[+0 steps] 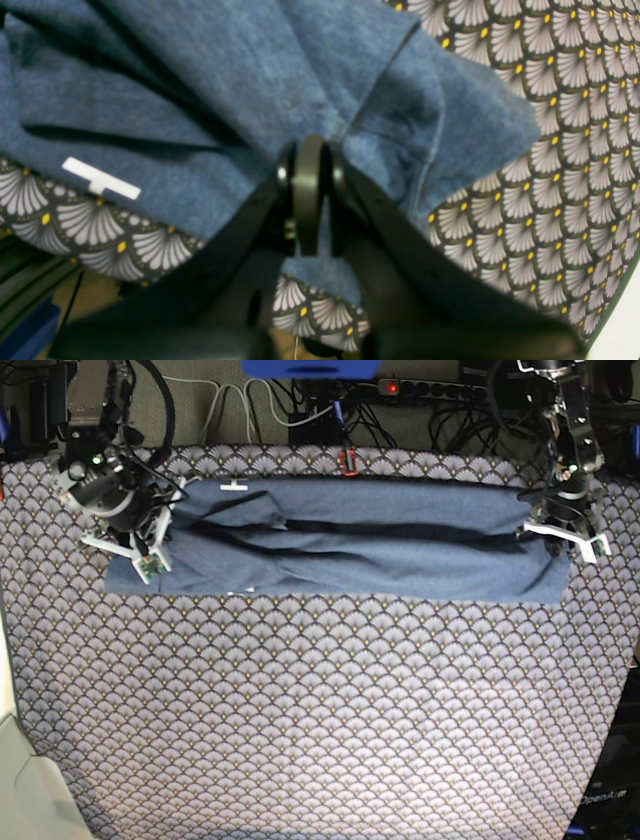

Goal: Fold the T-shirt properly
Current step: 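Hold the strip's ends with both grippers, pulling it taut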

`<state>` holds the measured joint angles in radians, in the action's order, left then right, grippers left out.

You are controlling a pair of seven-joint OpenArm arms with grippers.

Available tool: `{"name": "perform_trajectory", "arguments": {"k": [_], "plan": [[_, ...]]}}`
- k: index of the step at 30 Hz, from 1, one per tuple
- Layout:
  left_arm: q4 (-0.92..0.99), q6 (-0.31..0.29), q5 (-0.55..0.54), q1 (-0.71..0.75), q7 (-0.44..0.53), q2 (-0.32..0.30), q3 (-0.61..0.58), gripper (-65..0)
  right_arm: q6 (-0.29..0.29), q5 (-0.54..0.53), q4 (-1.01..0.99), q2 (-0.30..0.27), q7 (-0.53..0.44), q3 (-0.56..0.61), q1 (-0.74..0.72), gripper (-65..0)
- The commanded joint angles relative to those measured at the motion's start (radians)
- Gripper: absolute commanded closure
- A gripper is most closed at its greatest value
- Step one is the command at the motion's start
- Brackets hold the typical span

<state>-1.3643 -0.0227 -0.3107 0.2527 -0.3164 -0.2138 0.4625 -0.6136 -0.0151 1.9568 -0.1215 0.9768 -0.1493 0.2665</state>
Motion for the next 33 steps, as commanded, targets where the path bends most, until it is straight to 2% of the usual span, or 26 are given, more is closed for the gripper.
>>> {"name": "perform_trajectory", "arguments": {"k": [1,6,9,19,24,28,30,33], "plan": [[-0.014,0.008,0.011,0.013,-0.03,-0.019,0.003,-19.1,-0.001,-0.006,0.016,-0.01,-0.011,-0.003,-0.006,0.0],[-0.07,0.008,0.011,0.026,-0.031,-0.023,0.0,-40.3,-0.001,-0.006,0.016,-0.01,-0.011,-0.003,-0.005,0.0],[-0.065,0.008,0.011,0.02,-0.031,-0.039,-0.001,-47.0,-0.001,-0.004,0.016,-0.01,-0.011,-0.003,-0.005,0.0],[0.023,0.005,0.009,-0.033,-0.028,-0.043,-0.001,-47.2,-0.001,-0.001,0.016,-0.011,-0.011,-0.006,-0.005,0.0],[0.026,-0.075,0.009,-0.042,-0.03,-0.042,-0.001,-47.1,-0.001,-0.001,0.016,-0.011,-0.011,-0.006,-0.006,0.0],[0.055,-0.078,0.009,-0.042,-0.03,-0.02,-0.001,-46.8,-0.001,-0.001,0.016,-0.011,-0.011,-0.008,-0.008,0.0],[0.082,-0.09,0.009,-0.043,-0.026,-0.016,-0.001,-43.2,-0.001,-0.001,0.016,-0.011,-0.011,-0.008,-0.008,0.0],[0.125,-0.128,0.009,-0.059,-0.025,-0.014,-0.001,-31.5,-0.001,0.0,0.016,-0.011,-0.011,-0.008,-0.009,0.0]]}}
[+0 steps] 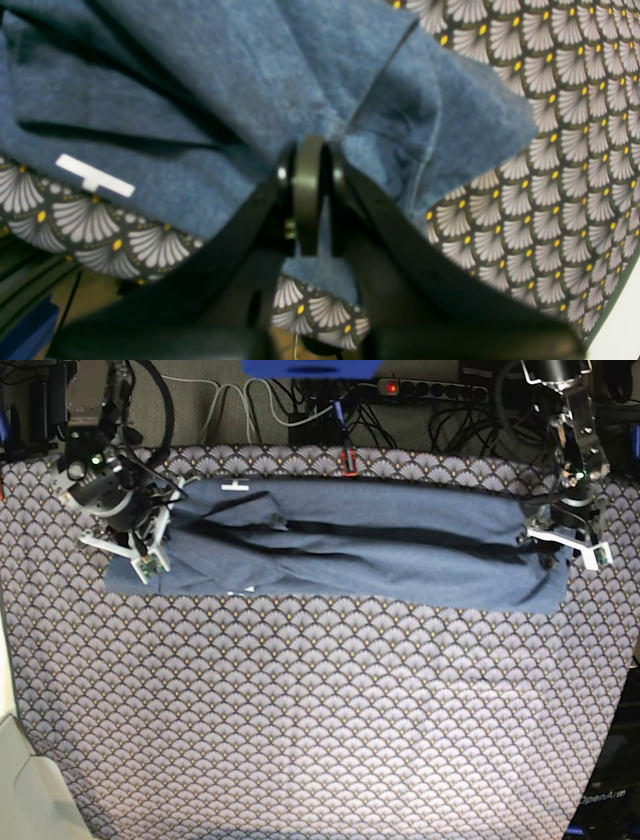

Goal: Fold the T-shirt properly
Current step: 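Hold the strip's ends with both grippers, pulling it taut, then fold the strip's end with the left gripper toward the right gripper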

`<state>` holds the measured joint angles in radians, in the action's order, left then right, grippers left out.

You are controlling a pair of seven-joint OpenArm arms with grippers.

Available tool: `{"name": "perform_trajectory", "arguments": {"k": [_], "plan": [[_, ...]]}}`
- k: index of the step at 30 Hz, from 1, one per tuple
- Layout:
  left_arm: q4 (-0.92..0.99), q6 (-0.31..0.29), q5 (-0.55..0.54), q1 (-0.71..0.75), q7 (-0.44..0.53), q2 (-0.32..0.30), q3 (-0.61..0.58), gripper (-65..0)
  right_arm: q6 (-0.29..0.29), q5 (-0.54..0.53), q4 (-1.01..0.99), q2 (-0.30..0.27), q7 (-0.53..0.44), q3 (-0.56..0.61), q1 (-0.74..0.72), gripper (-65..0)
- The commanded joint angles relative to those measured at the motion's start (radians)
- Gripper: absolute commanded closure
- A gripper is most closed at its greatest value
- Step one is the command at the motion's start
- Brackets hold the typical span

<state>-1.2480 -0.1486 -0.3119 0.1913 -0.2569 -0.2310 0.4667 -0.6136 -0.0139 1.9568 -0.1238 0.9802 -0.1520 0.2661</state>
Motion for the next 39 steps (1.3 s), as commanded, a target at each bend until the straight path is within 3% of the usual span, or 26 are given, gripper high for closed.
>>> {"name": "perform_trajectory", "arguments": {"k": [1,4,6,13,20,24,29,39], "plan": [[0.021,-0.015,0.01,-0.003,-0.084,0.003,-0.006,-26.5,-0.001,-0.001,0.016,-0.009,-0.014,-0.005,-0.011,0.0],[0.04,-0.029,0.01,-0.009,-0.086,0.002,-0.001,-13.8,-0.001,-0.001,0.016,-0.009,-0.014,-0.005,-0.011,0.0],[0.041,-0.029,0.01,-0.009,-0.084,0.0,0.0,-8.8,-0.001,-0.001,0.016,-0.009,-0.014,-0.005,-0.011,0.0],[-0.019,-0.029,0.01,0.0,-0.089,0.005,-0.006,-8.0,-0.001,-0.001,0.002,-0.009,-0.014,-0.005,-0.012,0.0],[-0.298,-0.029,0.01,0.044,-0.134,0.084,-0.029,-8.0,-0.001,-0.001,0.002,-0.009,-0.014,-0.005,-0.014,0.0],[-0.5,-0.029,0.01,0.052,-0.267,0.097,-0.139,-8.0,-0.001,-0.001,0.002,-0.009,-0.014,-0.005,-0.014,0.0],[-0.685,-0.029,0.013,0.084,-0.385,0.157,-0.294,-7.9,-0.001,-0.001,0.002,-0.009,-0.014,-0.004,-0.014,0.0],[-0.718,-0.018,0.02,0.107,-0.405,0.167,-0.626,-8.0,-0.001,-0.001,0.002,-0.009,-0.014,-0.004,-0.015,0.0]]}}
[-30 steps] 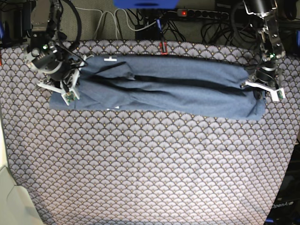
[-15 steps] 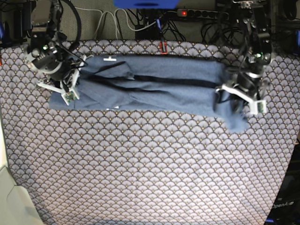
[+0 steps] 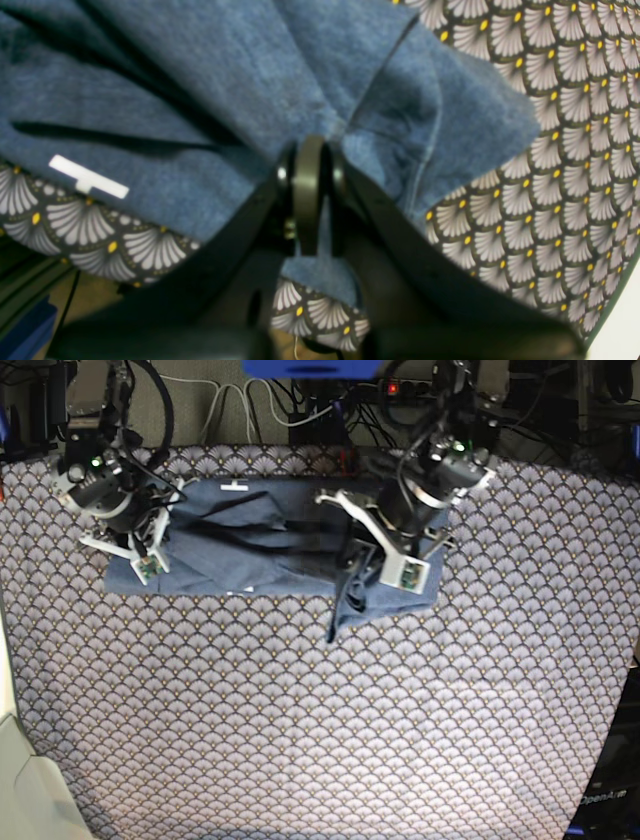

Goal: Fold the T-shirt properly
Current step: 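Fold the strip's end with the left gripper toward the right gripper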

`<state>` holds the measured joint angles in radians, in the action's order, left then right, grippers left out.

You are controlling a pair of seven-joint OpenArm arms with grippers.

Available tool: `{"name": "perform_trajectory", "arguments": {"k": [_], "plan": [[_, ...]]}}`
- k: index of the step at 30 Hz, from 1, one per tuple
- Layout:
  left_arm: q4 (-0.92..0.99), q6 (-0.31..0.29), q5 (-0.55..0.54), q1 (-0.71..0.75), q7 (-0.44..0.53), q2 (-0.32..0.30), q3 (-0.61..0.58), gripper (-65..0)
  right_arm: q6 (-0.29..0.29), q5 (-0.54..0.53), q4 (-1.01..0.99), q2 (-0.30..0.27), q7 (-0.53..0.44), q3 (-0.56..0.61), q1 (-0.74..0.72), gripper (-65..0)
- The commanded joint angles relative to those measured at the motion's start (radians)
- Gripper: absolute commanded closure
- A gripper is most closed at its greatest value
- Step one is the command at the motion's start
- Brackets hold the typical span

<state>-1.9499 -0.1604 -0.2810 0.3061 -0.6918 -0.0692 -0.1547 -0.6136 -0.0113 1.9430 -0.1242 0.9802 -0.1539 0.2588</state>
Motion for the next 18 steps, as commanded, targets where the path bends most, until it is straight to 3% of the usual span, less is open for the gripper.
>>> {"name": "perform_trajectory", "arguments": {"k": [1,6,18], "plan": [[-0.016,-0.005,-0.011,-0.009,0.03,0.007,-0.03,-8.0,-0.001,-0.003,0.016,-0.009,-0.014,-0.002,-0.008,0.0],[-0.004,-0.003,-0.01,-0.029,0.03,0.006,-0.118,-8.2,-0.001,-0.003,0.016,-0.009,-0.013,0.0,-0.008,0.0],[0.054,-0.003,-0.01,-0.045,0.03,0.03,-0.124,-8.6,-0.001,-0.003,0.016,-0.009,-0.013,0.0,0.001,0.0]]}}
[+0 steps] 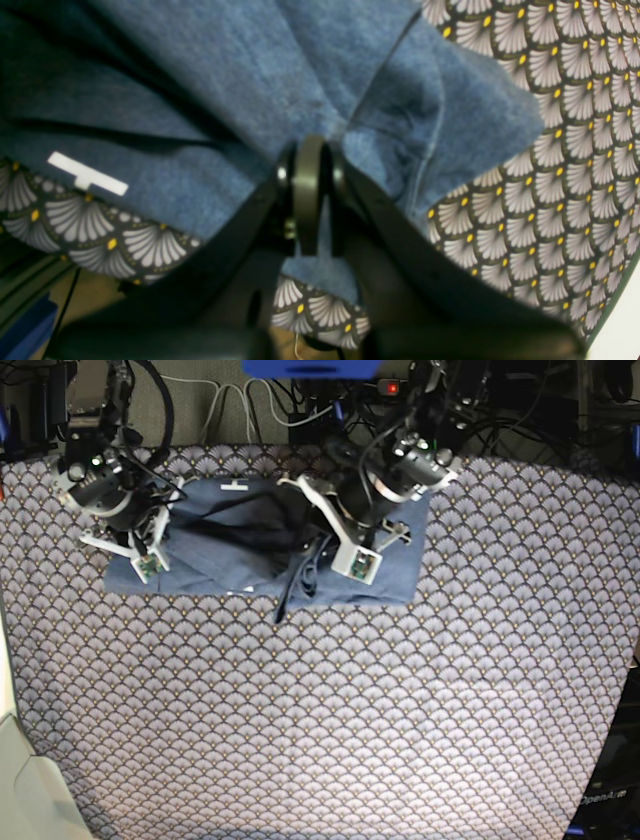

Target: Fold the T-shirt properly

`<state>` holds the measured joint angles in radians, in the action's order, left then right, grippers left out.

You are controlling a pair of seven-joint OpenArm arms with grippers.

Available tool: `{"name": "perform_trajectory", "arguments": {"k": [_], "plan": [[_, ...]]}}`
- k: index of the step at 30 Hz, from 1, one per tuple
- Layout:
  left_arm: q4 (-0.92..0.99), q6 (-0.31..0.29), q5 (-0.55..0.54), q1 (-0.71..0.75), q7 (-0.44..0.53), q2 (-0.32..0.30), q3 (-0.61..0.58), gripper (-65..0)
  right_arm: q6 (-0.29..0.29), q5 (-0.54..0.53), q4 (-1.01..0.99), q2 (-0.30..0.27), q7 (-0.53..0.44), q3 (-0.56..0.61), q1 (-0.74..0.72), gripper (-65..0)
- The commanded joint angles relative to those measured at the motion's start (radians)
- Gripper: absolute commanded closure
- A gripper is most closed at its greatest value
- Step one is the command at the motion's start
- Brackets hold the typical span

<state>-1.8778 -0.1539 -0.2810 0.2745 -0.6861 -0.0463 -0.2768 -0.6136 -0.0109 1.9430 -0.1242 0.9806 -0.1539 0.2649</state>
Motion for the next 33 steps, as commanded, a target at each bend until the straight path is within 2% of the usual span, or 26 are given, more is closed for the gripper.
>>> {"name": "perform_trajectory", "arguments": {"k": [1,4,8,13,16,20,24,26,29,33], "plan": [[-0.016,-0.009,-0.01,-0.019,0.024,0.012,-0.002,-8.8,-0.001,-0.004,0.016,-0.009,-0.013,0.001,-0.005,0.0],[-0.004,-0.009,-0.014,-0.022,0.024,0.016,-0.003,-14.8,-0.001,-0.004,0.016,-0.009,-0.013,0.003,-0.005,0.0],[-0.004,-0.009,-0.013,-0.017,0.024,0.039,-0.002,-26.6,-0.001,-0.004,0.016,-0.009,-0.004,-0.003,-0.005,0.0],[-0.016,-0.009,-0.017,-0.011,0.026,0.036,-0.003,-37.2,-0.001,-0.004,0.017,-0.01,0.079,-0.002,-0.019,0.0],[-0.046,-0.009,-0.016,-0.007,0.026,0.029,0.006,-38.1,-0.001,-0.004,0.017,-0.01,0.099,-0.002,-0.026,-1.5],[-0.047,-0.009,-0.017,0.018,0.032,-0.007,0.101,-38.1,0.001,-0.004,0.019,-0.022,0.103,-0.005,-0.025,-13.5],[-0.029,-0.009,-0.016,0.027,0.024,-0.03,0.248,-38.1,0.001,-0.005,0.025,-0.036,0.103,-0.005,-0.02,-26.9],[-0.001,-0.011,-0.017,0.033,0.027,-0.043,0.313,-38.1,0.001,-0.008,0.026,-0.039,0.099,-0.006,-0.022,-31.0],[0.062,-0.016,-0.017,0.022,0.024,-0.051,0.385,-38.1,0.001,-0.01,0.026,-0.038,0.097,-0.06,-0.028,-31.8],[0.139,-0.019,-0.017,0.022,0.032,-0.051,0.414,-38.1,0.001,-0.01,0.025,-0.032,0.102,-0.14,-0.077,-31.8]]}}
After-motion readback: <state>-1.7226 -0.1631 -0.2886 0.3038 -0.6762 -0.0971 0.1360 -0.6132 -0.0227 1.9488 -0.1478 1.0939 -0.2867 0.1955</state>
